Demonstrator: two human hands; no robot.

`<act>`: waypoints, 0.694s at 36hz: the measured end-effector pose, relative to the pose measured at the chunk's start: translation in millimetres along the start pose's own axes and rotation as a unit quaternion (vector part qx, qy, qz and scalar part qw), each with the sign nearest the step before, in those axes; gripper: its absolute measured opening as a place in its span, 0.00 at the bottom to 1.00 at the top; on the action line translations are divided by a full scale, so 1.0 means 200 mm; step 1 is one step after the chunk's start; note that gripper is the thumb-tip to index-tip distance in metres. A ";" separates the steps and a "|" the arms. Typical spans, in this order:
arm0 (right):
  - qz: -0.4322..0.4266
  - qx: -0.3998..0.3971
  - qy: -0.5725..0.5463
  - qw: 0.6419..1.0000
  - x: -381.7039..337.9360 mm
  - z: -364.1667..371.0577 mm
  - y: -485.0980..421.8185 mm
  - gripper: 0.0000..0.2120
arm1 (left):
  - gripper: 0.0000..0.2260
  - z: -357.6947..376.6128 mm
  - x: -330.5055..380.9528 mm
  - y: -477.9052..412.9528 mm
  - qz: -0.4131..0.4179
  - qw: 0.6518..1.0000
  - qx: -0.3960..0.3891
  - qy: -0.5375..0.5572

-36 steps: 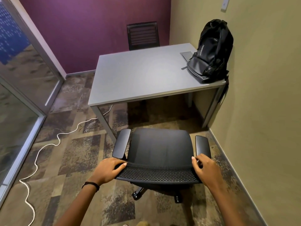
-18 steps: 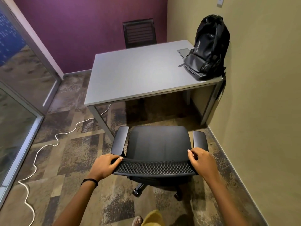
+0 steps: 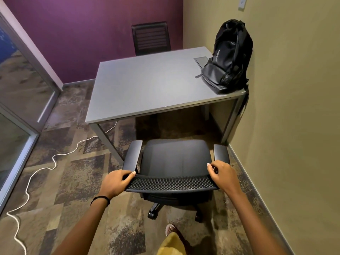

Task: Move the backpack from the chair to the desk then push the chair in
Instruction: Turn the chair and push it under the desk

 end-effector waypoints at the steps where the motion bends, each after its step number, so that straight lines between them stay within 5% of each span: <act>1: -0.002 -0.001 0.000 1.000 0.00 0.00 -0.02 0.10 | 0.19 0.00 0.00 -0.02 0.001 1.000 0.000 0.000; 6: -0.032 0.005 0.015 0.999 0.00 -0.01 -0.13 0.11 | 0.12 0.02 -0.01 -0.09 0.000 1.000 0.028 -0.005; 25: -0.047 -0.007 0.056 0.997 0.04 0.01 -0.68 0.12 | 0.13 -0.04 0.01 -0.63 0.005 0.999 0.037 0.012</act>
Point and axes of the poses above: each hand's wrist, its own y-axis away from the middle knuckle, its own z-axis out of the palm, x = y × z, the point moved 7 cm from there along -y, towards the middle knuckle, and after that the axes turned 1 degree about z, right-handed, at the moved point
